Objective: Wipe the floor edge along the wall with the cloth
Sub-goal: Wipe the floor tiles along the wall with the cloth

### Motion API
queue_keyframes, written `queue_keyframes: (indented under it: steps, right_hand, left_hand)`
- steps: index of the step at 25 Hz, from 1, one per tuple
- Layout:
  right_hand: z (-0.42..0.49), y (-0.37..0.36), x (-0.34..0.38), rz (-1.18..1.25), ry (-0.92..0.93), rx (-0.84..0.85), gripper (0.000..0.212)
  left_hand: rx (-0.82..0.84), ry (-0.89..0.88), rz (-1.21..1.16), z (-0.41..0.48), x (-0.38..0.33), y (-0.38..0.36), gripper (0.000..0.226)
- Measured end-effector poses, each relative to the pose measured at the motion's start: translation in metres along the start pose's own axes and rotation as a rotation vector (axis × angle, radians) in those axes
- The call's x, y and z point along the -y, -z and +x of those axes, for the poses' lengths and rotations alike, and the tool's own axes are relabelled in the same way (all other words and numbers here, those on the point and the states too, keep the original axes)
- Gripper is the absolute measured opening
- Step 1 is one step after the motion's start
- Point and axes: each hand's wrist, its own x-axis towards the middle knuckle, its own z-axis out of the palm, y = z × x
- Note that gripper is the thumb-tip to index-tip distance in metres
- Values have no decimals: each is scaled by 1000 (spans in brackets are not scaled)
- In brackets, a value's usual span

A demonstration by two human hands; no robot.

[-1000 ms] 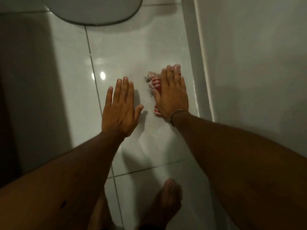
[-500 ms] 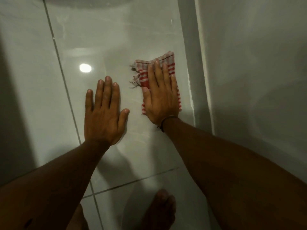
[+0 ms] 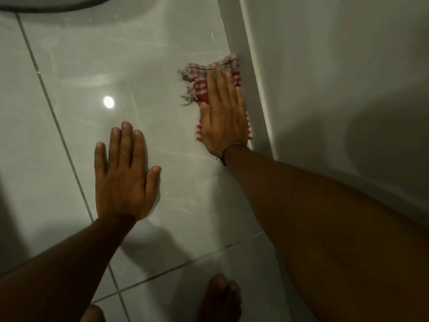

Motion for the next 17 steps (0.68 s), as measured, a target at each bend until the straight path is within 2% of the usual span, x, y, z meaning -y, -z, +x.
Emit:
queue_keyframes:
  steps: [7,17]
  right_hand:
    - [-38,4,-7,53,-5,20,63]
    - [-187,16,-36,101,-48,100,62]
  left_hand:
    - [-3,-3,10,0,2,1,83]
    - [-8,-13,0,-2,2,-2,83]
